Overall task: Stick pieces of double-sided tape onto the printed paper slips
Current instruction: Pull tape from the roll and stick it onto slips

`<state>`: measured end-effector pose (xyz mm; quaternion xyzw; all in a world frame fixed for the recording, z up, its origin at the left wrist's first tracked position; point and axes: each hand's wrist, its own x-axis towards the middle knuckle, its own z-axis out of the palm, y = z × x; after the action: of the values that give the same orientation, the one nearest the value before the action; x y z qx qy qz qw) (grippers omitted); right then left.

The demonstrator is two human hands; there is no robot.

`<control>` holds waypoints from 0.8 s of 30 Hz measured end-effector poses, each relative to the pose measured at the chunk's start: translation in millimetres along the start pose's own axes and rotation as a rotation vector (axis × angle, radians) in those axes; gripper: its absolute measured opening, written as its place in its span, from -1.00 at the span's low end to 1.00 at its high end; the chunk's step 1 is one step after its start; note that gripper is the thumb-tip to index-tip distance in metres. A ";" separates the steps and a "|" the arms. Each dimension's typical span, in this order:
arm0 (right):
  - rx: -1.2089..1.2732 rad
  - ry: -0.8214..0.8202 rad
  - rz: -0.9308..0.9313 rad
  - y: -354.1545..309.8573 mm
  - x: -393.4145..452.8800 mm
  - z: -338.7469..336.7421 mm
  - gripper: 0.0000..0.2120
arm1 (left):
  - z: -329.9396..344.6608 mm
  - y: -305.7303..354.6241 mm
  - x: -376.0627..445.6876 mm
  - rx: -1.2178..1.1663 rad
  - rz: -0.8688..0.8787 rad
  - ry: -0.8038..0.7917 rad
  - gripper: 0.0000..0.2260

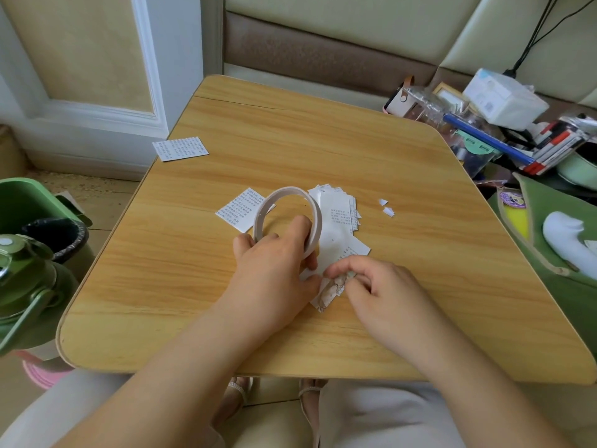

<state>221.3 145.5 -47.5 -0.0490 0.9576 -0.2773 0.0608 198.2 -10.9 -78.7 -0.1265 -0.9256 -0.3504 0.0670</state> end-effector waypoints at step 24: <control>-0.085 0.106 -0.239 22.9 -7.3 9.2 -0.57 | -2.1 -1.6 -1.3 0.000 0.004 -0.023 -0.71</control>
<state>228.5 160.9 -66.9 -0.1507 0.9576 -0.2440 -0.0253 199.1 -13.7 -78.5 -0.1324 -0.9260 -0.3489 0.0569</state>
